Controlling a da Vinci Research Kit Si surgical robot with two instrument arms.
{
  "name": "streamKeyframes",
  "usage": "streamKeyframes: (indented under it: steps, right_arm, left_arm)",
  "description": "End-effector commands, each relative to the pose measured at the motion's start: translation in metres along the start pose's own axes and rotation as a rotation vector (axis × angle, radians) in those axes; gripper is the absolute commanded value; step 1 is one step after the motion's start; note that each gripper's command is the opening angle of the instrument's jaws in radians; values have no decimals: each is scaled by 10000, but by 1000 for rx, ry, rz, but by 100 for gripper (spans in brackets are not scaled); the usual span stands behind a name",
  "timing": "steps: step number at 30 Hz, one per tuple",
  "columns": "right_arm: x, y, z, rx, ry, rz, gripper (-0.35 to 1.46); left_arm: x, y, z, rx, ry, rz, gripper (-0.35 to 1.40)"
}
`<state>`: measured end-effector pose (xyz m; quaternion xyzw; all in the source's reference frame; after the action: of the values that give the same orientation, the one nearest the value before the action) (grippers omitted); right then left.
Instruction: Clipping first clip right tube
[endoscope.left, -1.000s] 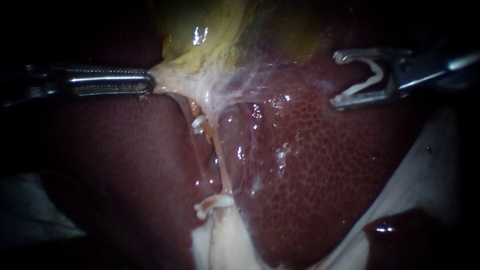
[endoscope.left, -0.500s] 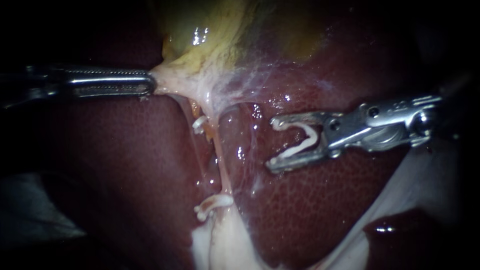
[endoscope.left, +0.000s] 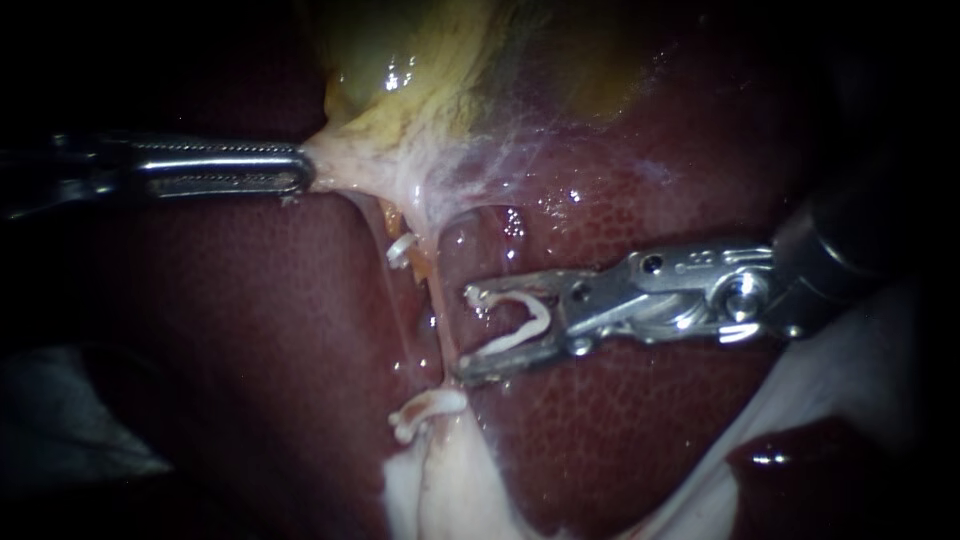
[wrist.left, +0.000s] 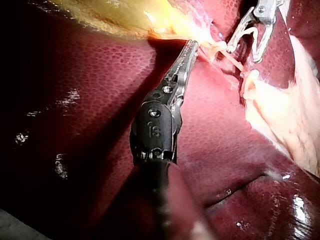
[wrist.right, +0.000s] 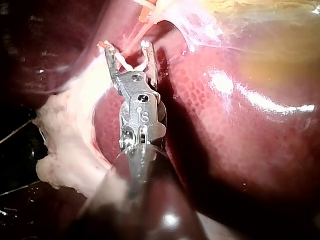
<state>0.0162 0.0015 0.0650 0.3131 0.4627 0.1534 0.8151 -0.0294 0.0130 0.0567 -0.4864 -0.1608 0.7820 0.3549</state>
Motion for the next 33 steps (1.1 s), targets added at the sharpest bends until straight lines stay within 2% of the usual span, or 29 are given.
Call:
streamKeyframes:
  steps: [1, 14, 22, 27, 33]
  right_arm:
    - [-1, 0, 3, 4, -2, 6, 46]
    - [3, 4, 17, 29, 9, 47, 45]
    - [-3, 5, 24, 38, 5, 54, 45]
    - [-5, 4, 27, 63, 7, 54, 45]
    - [-5, 3, 32, 95, 27, 67, 45]
  left_arm:
    - [0, 0, 0, 1, 0, 0, -35]
    - [0, 1, 0, 1, 0, 0, -35]
    - [1, 3, 0, -1, 0, -1, -35]
    - [1, 4, 1, 0, 0, -1, -35]
    - [2, 4, 1, 0, 0, -1, -35]
